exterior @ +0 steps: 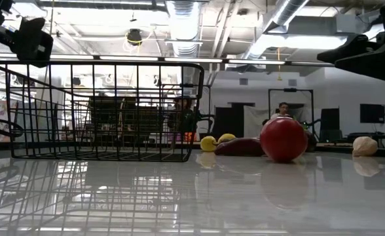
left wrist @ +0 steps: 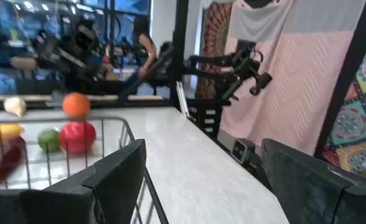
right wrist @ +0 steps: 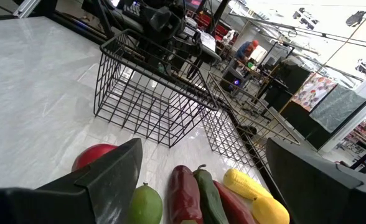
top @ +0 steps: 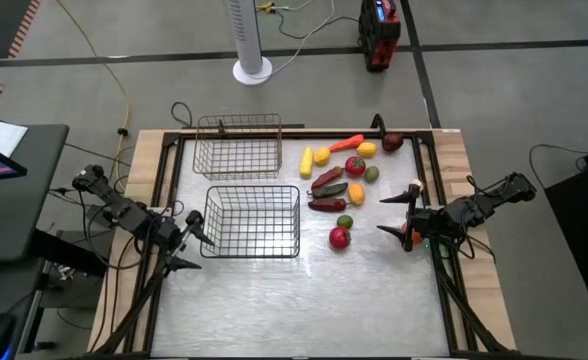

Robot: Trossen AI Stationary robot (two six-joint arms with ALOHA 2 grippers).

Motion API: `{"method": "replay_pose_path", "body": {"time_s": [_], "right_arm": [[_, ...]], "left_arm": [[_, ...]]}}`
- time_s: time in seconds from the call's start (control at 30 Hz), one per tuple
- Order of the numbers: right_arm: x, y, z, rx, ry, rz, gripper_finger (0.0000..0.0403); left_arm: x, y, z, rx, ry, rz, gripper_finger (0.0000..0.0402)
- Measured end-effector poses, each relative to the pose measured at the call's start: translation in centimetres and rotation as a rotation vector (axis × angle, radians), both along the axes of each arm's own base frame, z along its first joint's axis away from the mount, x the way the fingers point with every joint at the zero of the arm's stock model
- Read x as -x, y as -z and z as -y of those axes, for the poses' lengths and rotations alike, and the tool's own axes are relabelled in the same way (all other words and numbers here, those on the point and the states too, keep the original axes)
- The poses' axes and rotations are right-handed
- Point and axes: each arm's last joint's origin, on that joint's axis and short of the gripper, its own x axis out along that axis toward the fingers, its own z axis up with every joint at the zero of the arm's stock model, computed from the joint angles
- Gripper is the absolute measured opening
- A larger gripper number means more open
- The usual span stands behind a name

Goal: Sort produce into baskets
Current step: Put the bottom red tomato into the bottom wire basket

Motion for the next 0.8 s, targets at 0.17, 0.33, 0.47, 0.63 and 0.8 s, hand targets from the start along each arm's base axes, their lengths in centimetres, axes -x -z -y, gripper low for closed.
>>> {"method": "replay_pose_path", "body": {"time_s": [0.17, 0.33, 0.47, 0.63, 0.8], "right_arm": [[0.00, 0.00, 0.00, 0.000, 0.000, 0.000, 0.0368], [0.00, 0.00, 0.00, 0.000, 0.000, 0.000, 0.0368], [0.00, -0.01, 0.00, 0.000, 0.000, 0.000, 0.0368], [-0.01, -0.05, 0.01, 0.002, 0.002, 0.004, 0.0368], [-0.11, -0.96, -0.18, -0.086, -0.064, 0.118, 0.0368]], "left_arm": [[-0.02, 0.03, -0.05, 0.022, -0.020, -0.013, 0.0304], [-0.10, -0.15, -0.29, 0.068, -0.100, -0.010, 0.0304], [-0.12, -0.22, -0.39, 0.083, -0.132, -0.008, 0.0304], [-0.12, -0.72, -0.63, 0.148, -0.201, 0.024, 0.0304], [-0.14, -0.76, -0.79, 0.275, -0.242, -0.006, 0.0304]]}}
